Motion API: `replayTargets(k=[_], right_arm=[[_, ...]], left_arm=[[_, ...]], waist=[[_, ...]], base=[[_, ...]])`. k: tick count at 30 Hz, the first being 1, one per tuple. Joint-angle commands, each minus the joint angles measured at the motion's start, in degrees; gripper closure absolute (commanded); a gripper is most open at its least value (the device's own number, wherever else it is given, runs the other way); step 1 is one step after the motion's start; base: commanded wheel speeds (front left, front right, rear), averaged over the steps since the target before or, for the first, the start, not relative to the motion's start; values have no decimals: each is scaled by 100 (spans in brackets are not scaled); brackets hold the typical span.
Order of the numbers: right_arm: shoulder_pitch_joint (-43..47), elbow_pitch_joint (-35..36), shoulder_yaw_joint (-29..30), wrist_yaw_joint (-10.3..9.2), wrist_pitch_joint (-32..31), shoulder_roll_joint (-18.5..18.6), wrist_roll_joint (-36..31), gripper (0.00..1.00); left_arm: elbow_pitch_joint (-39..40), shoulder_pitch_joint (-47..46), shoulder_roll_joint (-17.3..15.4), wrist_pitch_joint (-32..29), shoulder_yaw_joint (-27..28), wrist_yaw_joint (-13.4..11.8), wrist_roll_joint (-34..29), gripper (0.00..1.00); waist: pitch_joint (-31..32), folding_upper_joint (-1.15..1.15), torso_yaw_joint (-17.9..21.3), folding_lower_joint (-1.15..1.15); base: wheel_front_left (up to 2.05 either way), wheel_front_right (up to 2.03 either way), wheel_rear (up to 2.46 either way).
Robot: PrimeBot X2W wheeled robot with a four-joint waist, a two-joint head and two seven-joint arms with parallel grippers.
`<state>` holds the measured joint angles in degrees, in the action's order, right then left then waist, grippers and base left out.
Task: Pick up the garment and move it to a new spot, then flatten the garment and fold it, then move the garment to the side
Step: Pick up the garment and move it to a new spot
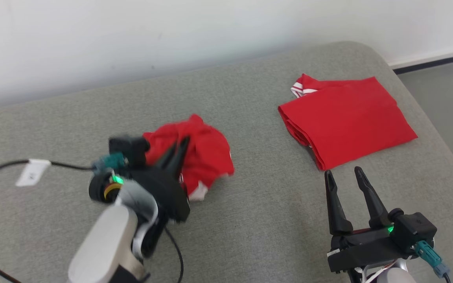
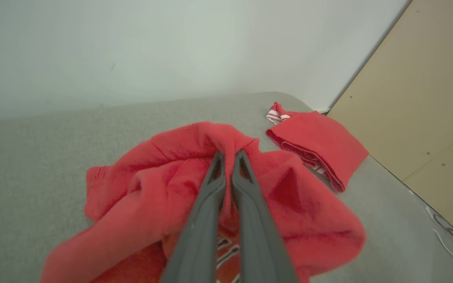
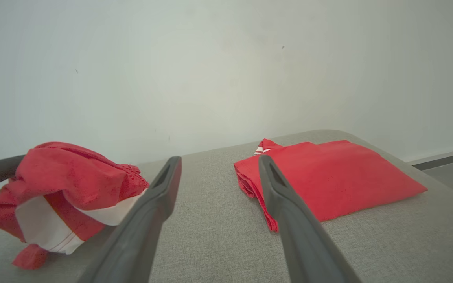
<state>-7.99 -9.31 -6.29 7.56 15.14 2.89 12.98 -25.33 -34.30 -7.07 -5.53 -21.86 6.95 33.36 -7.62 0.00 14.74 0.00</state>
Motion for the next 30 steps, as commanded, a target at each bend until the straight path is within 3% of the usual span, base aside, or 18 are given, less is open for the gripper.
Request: replayTargets(k=[1, 7, 8, 9, 19, 23, 30], right_arm=[[13, -10, 7, -12, 3, 0, 15, 0], [-5, -39, 69, -12, 2, -1, 9, 0], [-11, -47, 100, -12, 2, 0, 0, 0], [-17, -47, 95, -12, 2, -1, -8, 0], [186, -56, 232, -12, 2, -1, -73, 0], [300, -44, 342, -12, 2, 1, -119, 0], [381, -22, 461, -12, 2, 0, -159, 0]], left_arm=[[-165, 188, 17, 55, -67, 2, 13, 100], [-930, 399, 91, 371, -460, 45, -68, 100], [-1015, 380, 111, 444, -522, 50, -80, 59], [-1070, 353, 122, 525, -570, 55, -80, 0], [-897, 222, 172, 1354, -712, 52, 48, 0], [-696, 358, -66, 1624, -812, -3, -175, 0], [-485, 893, -592, 1906, -693, -448, -505, 0]], waist=[[-114, 0, 144, 0], [-112, 0, 63, 0], [-87, 0, 14, 0], [-63, 0, -25, 0], [338, 0, -495, 0], [452, 0, -688, 0], [531, 0, -871, 0]], base=[[0, 0, 0], [0, 0, 0], [0, 0, 0], [0, 0, 0], [0, 0, 0], [0, 0, 0], [0, 0, 0]])
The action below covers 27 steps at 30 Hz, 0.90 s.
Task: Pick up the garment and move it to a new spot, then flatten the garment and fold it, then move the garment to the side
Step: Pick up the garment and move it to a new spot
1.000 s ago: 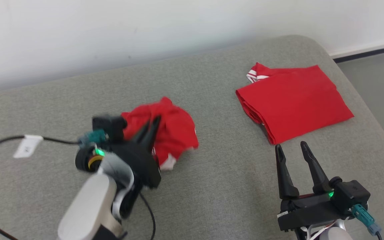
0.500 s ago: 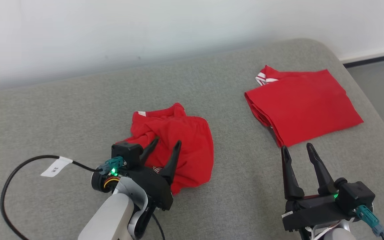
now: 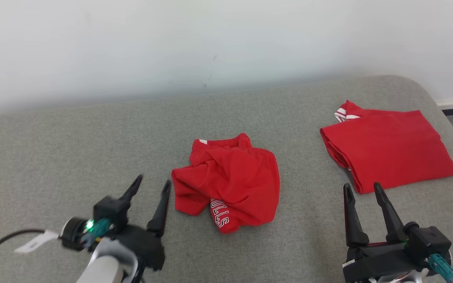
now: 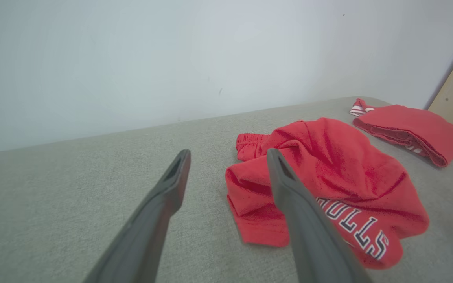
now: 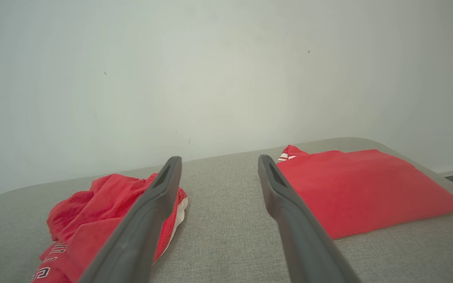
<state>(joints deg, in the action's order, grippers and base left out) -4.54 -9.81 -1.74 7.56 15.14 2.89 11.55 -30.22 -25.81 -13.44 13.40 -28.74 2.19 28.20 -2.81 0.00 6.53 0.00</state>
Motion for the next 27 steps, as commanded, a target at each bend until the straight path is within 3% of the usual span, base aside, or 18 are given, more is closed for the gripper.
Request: replayTargets(k=[1, 10, 16, 20, 27], right_arm=[[50, 23, 10, -12, 2, 0, -25, 0], [219, 9, 190, -12, 2, 0, -113, 0], [293, -22, 282, -12, 2, 0, -98, 0], [373, -41, 376, -12, 2, 0, -53, 0], [445, -67, 427, -12, 2, 1, -32, 0]], left_arm=[[26, 141, -32, 45, 28, -41, -34, 0], [741, 1205, -369, 181, 763, -506, -86, 0], [1471, 1861, -247, 173, 1309, -705, -353, 0], [1873, 2218, -133, 174, 1597, -703, -613, 0], [2458, 2653, 131, 175, 2144, -457, -1049, 0]], waist=[[56, 0, -60, 0], [169, 0, -307, 0], [216, 0, -469, 0], [226, 0, -581, 0], [252, 0, -648, 0]], base=[[0, 0, 0], [0, 0, 0], [0, 0, 0], [0, 0, 0], [0, 0, 0]])
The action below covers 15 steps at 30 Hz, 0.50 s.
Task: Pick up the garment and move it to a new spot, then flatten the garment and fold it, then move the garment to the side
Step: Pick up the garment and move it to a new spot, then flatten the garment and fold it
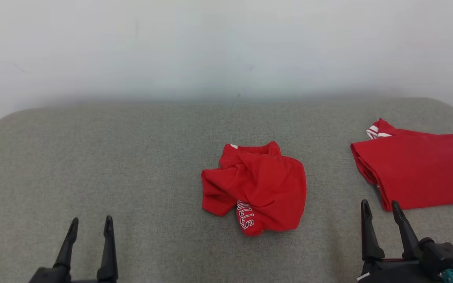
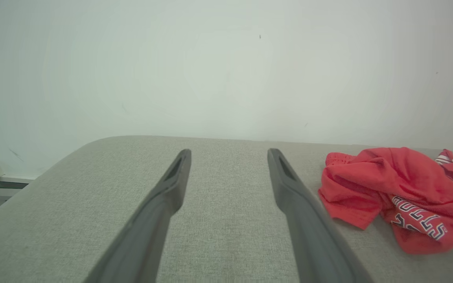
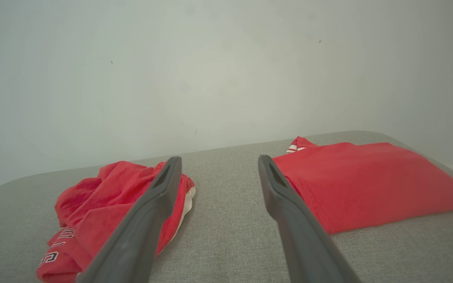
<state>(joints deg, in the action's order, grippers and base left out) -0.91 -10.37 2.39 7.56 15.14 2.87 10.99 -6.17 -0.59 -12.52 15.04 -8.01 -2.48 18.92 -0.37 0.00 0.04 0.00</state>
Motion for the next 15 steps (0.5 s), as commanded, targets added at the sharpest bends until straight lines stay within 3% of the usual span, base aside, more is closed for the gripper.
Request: replayTargets(k=[1, 15], right_arm=[[95, -21, 16, -12, 2, 3, 31, 0], [215, -124, -25, -12, 2, 2, 16, 0]], left_arm=[[98, 181, 71, 11, 149, 40, -151, 0], [-67, 566, 508, 11, 879, 494, -558, 0]], waist=[[14, 0, 2, 0], [51, 0, 13, 0]], base=[[0, 0, 0], [0, 0, 0]])
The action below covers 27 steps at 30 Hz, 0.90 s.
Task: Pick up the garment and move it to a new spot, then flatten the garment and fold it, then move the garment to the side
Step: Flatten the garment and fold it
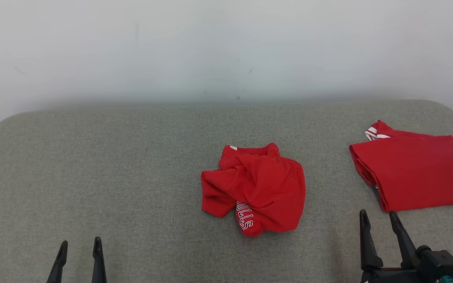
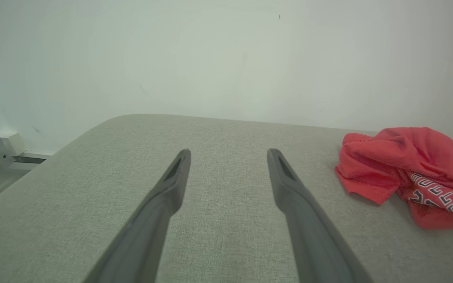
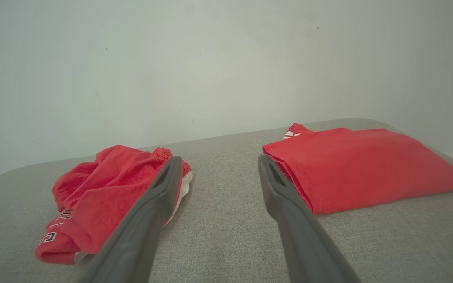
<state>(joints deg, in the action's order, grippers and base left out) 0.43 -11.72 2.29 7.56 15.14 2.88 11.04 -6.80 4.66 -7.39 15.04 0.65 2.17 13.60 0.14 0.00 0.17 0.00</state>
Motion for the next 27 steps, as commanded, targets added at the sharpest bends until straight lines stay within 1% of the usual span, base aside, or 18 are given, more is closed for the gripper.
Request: replayTargets(k=[1, 6, 13, 27], right_arm=[[88, -1, -21, -12, 2, 1, 12, 0], [113, -87, -93, -12, 2, 2, -8, 0], [151, -131, -140, -12, 2, 2, -9, 0], [73, -163, -152, -12, 2, 2, -47, 0]], left_arm=[[-26, 52, 23, 11, 48, 47, -81, 0], [-119, 53, 170, 12, 227, 183, -201, 0], [-254, -45, 278, 12, 293, 323, -412, 0], [-358, -153, 365, 12, 381, 424, -663, 0]], waist=[[0, 0, 2, 0], [3, 0, -17, 0], [6, 0, -23, 0], [-4, 0, -3, 0]], base=[[0, 0, 0], [0, 0, 0], [0, 0, 0], [0, 0, 0]])
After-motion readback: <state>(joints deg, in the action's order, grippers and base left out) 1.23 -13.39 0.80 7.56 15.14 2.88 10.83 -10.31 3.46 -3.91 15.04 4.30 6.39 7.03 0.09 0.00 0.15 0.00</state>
